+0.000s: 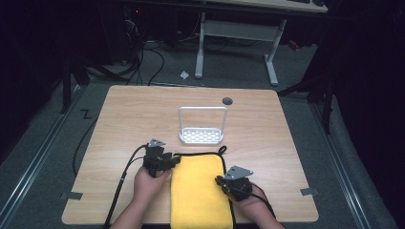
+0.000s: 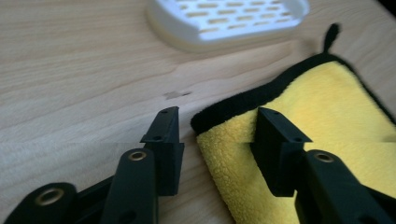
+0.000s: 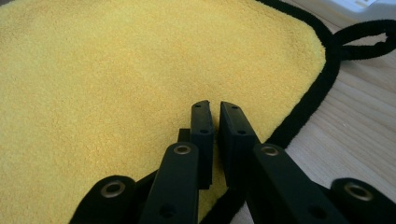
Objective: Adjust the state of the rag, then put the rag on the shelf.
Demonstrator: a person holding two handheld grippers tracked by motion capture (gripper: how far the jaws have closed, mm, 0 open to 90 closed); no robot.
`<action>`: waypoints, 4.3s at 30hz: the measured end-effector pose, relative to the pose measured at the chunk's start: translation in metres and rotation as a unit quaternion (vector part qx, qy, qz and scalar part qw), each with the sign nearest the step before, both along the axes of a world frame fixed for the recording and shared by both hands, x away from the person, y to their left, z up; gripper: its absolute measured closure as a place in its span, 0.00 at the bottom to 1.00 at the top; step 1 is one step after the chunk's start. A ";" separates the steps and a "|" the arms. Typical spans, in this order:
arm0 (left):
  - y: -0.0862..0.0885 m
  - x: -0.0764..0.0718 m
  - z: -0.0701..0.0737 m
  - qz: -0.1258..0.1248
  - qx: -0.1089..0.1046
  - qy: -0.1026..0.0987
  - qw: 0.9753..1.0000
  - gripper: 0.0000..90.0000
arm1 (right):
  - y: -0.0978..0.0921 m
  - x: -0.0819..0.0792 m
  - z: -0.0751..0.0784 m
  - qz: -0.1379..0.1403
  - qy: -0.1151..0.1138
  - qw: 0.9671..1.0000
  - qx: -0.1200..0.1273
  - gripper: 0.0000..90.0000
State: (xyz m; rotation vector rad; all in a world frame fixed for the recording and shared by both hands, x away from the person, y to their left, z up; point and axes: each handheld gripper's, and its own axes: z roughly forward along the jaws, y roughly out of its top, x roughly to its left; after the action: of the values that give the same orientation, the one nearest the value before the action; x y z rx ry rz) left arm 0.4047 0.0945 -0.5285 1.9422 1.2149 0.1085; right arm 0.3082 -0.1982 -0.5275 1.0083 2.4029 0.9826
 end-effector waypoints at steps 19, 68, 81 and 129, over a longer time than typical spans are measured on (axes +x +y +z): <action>-0.002 -0.013 -0.010 -0.013 0.002 -0.056 0.998 0.85 | -0.001 0.031 0.012 -0.076 -0.033 0.996 0.028 0.64; 0.004 -0.019 0.002 -0.018 -0.042 -0.077 0.996 0.91 | 0.014 0.049 0.007 -0.076 -0.036 0.995 0.056 0.87; 0.000 -0.031 0.030 -0.022 -0.072 -0.129 0.989 0.91 | 0.008 0.044 0.029 -0.071 -0.072 0.992 0.072 0.87; -0.013 -0.014 0.181 -0.022 -0.086 -0.308 0.947 0.91 | -0.008 0.062 0.165 -0.085 -0.238 0.955 0.152 0.87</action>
State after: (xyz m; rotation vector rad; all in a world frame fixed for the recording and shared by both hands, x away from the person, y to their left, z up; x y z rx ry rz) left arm 0.3906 0.0811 -0.3471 1.6031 0.7336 0.5265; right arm 0.3698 -0.2062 -0.3624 0.9269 1.7791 1.3769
